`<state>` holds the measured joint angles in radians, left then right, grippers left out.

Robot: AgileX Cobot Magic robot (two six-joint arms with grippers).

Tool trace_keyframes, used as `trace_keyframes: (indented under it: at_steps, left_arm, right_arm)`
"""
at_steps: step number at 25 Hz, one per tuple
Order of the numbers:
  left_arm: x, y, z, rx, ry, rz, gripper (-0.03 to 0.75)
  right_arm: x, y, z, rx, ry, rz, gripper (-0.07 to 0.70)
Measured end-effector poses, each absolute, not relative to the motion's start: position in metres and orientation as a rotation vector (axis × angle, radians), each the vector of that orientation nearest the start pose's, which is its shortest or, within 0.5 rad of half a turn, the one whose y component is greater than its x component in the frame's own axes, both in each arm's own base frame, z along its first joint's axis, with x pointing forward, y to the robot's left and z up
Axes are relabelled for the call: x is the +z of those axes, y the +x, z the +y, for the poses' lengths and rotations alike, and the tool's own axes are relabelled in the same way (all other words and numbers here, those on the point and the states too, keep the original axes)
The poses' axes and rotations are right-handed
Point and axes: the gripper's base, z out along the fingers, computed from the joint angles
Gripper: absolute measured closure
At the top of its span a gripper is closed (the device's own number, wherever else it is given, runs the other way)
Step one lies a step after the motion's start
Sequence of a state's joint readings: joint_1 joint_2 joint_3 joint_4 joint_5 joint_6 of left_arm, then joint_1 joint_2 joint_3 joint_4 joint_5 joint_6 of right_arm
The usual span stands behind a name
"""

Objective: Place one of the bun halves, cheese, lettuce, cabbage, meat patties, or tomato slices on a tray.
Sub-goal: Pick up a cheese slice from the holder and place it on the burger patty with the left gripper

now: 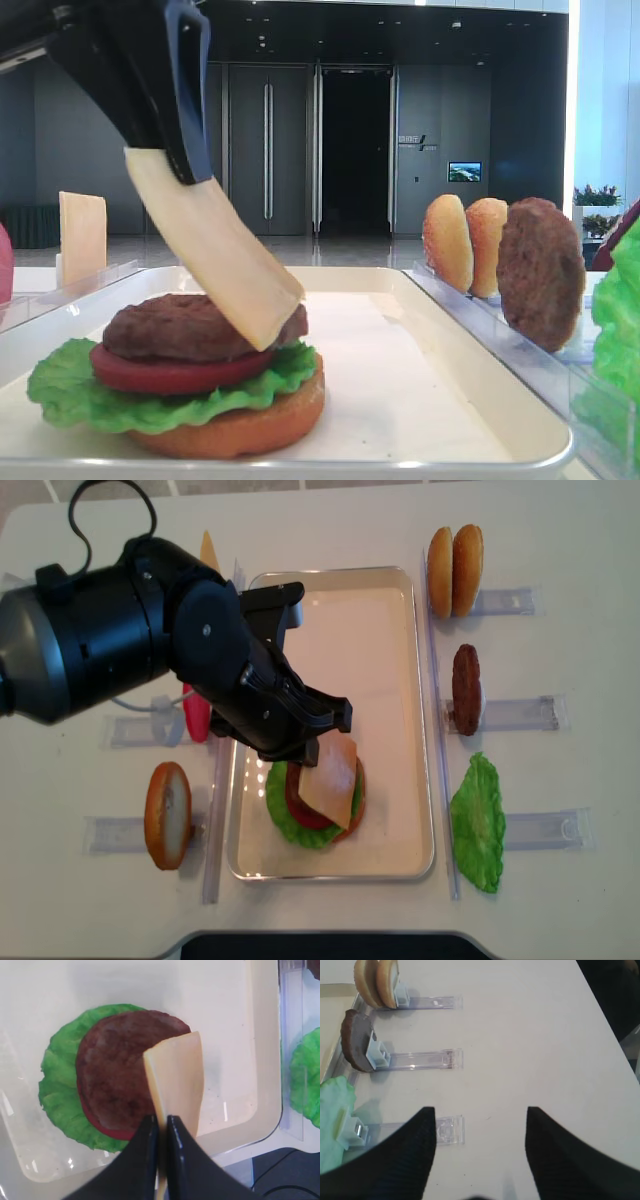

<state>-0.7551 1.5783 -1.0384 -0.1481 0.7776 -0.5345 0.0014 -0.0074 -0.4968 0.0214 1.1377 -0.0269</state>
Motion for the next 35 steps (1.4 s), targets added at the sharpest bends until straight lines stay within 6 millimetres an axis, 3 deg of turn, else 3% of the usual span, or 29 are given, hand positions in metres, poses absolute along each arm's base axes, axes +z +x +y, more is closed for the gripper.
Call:
trace_keyframes:
  at_steps: [17,21,27,35]
  left_arm:
    - [0.2283,0.2170,-0.2107,-0.344,0.142,2.926,0.687]
    - [0.2282,0.2176,-0.2099,-0.329,0.153,2.920,0.587]
    - [0.2282,0.2177,-0.2097,-0.324,0.157,2.919,0.337]
    - [0.2276,0.2166,-0.2081,-0.300,0.163,2.935,0.283]
  right_arm:
    - [0.2702,-0.0091,0.0018,0.011,-0.032,2.117,0.220]
    - [0.2702,-0.0091,0.0018,0.011,-0.032,2.117,0.220]
    - [0.2702,-0.0091,0.0018,0.011,-0.032,2.117,0.220]
    - [0.2702,-0.0091,0.0018,0.011,-0.032,2.117,0.220]
